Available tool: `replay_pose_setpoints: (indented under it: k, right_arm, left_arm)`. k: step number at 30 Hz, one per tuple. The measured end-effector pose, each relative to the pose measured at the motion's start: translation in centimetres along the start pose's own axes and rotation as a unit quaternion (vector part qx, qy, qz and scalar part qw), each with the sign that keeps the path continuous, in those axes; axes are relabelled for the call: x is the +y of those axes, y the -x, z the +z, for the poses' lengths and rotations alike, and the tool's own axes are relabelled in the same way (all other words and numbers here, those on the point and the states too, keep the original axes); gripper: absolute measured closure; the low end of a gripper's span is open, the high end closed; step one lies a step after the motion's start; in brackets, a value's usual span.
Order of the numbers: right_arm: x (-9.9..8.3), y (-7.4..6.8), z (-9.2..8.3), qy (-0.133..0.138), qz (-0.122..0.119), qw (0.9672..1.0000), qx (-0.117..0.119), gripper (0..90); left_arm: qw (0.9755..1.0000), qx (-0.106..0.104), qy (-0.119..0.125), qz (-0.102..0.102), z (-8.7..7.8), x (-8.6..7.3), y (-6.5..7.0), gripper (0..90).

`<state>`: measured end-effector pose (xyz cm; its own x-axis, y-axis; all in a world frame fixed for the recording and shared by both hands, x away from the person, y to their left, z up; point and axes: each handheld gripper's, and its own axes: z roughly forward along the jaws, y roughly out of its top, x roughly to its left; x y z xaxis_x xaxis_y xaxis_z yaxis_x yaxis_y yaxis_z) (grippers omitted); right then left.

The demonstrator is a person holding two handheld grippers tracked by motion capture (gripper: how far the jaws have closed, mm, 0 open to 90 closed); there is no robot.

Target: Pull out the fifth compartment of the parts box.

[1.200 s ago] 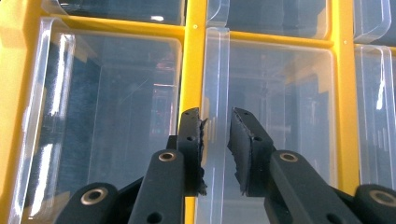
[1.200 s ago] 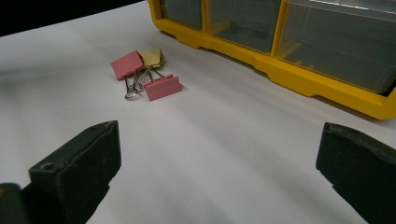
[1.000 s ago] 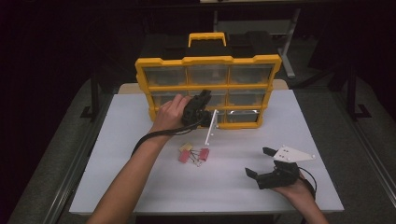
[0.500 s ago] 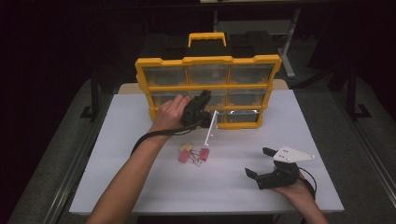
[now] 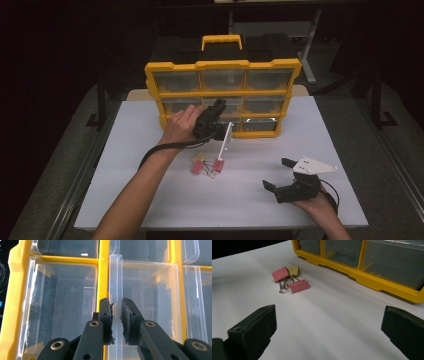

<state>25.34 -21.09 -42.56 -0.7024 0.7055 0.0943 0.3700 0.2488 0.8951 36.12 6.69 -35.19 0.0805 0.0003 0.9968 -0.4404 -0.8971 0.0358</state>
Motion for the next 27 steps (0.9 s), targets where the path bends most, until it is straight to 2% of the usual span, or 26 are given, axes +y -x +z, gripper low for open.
replay_pose_setpoints:
  k: [5, 7, 27]
  right_arm:
    - [0.0, 0.1, 0.0, 0.0, 0.0, 1.0, -0.001, 0.0]
    - [0.0, 0.0, 0.1, 0.0, 0.001, 1.0, 0.0, 0.0]
    - [0.0, 0.0, 0.1, 0.001, 0.002, 1.0, -0.001, 0.0]
  left_arm:
    - [1.0, -0.003, -0.001, 0.006, -0.4, 0.1, 0.0, 78.9]
    - [0.9999, 0.004, 0.01, -0.006, -0.4, 0.1, 0.2, 78.9]
    - [0.9998, 0.009, 0.018, -0.004, -2.2, 0.7, 0.4, 79.0]
